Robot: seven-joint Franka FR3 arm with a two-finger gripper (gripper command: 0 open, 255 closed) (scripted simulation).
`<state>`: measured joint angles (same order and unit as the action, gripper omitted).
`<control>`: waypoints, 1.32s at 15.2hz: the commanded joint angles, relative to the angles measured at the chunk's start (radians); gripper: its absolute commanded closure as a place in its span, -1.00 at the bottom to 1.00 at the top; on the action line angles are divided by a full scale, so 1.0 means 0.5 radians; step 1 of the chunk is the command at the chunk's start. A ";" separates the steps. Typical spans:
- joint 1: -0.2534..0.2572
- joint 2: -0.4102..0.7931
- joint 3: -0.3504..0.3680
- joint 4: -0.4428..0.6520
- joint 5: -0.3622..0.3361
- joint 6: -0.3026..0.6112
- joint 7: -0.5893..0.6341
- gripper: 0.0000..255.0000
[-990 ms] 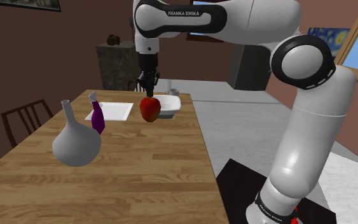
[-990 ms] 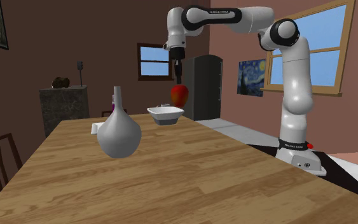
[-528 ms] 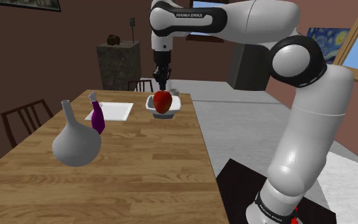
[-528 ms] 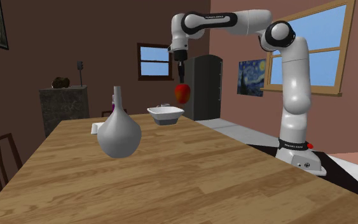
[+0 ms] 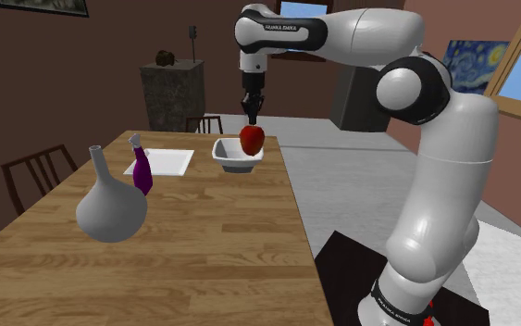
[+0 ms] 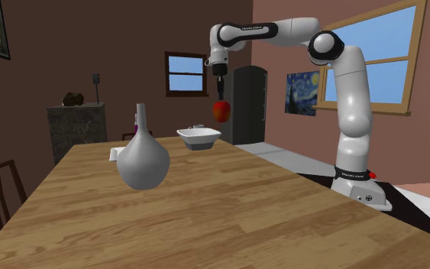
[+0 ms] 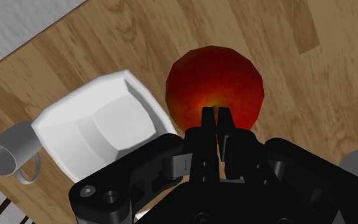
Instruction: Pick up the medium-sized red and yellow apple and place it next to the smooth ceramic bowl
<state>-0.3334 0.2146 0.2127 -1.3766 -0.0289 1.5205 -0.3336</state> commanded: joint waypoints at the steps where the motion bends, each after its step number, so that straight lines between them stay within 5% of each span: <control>1: -0.023 -0.005 -0.014 -0.027 0.002 0.023 -0.038 1.00; 20: -0.037 -0.042 -0.020 -0.591 0.008 0.550 -0.045 1.00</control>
<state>-0.3523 0.1907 0.2025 -1.6617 -0.0244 1.7817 -0.3565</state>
